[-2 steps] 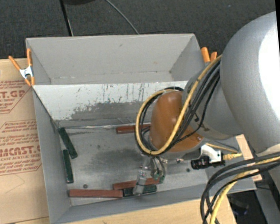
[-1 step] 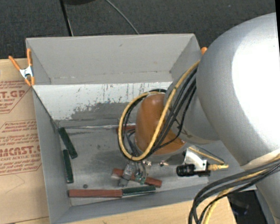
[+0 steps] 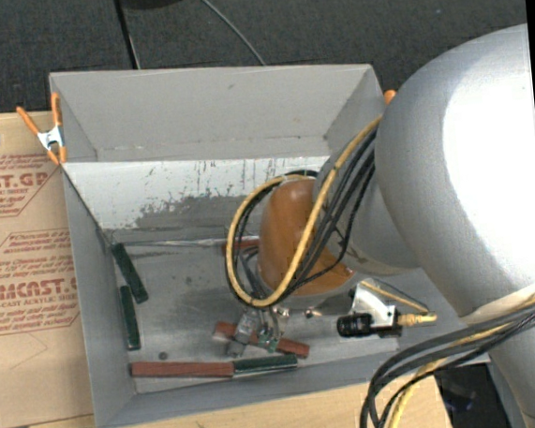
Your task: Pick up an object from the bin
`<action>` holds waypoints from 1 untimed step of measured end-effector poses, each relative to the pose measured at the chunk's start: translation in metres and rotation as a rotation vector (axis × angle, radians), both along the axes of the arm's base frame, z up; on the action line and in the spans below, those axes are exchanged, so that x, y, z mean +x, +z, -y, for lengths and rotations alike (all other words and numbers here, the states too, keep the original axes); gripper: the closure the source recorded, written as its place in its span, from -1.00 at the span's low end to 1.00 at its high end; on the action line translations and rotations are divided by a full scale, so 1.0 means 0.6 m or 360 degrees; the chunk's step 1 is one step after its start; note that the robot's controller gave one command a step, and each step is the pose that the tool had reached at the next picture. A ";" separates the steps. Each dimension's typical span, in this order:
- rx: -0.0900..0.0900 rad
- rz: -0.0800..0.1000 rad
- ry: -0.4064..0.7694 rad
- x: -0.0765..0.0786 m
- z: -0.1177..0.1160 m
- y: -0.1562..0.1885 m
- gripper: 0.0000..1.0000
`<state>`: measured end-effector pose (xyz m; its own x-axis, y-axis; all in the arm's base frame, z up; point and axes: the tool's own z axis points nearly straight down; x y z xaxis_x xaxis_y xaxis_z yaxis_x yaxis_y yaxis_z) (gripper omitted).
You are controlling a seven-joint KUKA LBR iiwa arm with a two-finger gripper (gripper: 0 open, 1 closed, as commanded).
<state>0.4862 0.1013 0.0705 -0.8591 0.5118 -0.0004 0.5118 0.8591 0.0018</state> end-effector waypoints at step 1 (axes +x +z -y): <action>0.0001 0.0013 -0.0062 0.068 -0.005 0.307 1.00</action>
Offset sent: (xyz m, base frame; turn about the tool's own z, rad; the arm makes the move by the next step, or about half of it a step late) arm 0.0000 0.0000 0.0000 0.0000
